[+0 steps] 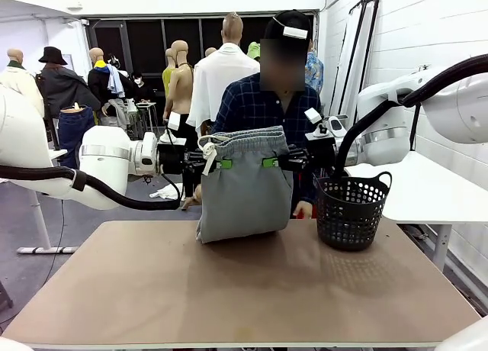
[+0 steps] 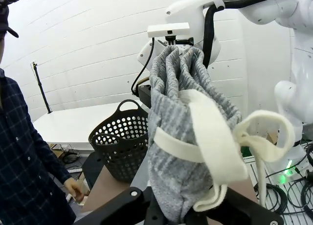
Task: Fold the training pants.
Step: Release the ends of the Training pants and then grab the overlapped ends.
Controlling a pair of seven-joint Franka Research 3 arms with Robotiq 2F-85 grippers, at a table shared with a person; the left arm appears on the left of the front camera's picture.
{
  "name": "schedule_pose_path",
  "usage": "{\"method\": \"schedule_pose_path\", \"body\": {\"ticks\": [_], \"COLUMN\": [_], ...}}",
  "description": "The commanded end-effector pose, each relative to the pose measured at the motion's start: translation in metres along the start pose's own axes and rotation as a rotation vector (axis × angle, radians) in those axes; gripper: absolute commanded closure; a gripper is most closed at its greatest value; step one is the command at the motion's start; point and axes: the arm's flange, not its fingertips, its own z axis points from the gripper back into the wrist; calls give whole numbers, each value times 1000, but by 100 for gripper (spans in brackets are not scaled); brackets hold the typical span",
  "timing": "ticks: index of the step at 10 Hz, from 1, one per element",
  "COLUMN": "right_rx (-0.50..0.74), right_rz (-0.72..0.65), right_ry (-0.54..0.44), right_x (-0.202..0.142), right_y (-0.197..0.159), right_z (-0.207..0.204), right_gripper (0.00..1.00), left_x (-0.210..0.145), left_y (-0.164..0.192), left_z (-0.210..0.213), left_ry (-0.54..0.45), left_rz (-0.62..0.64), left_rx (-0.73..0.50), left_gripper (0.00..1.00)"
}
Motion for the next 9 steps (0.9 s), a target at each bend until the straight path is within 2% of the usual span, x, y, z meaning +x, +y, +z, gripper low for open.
{"method": "schedule_pose_path", "body": {"ticks": [1,9], "right_rx": [6,6], "right_rz": [2,2], "right_ry": [-4,-4], "right_x": [2,2], "right_y": [1,1], "right_z": [-1,-1], "right_gripper": [100,100], "left_x": [0,0], "left_y": [-4,-4], "left_z": [2,2], "left_ry": [-26,-26], "left_rz": [-17,-17], "left_rx": [17,17], "left_gripper": [100,100]}}
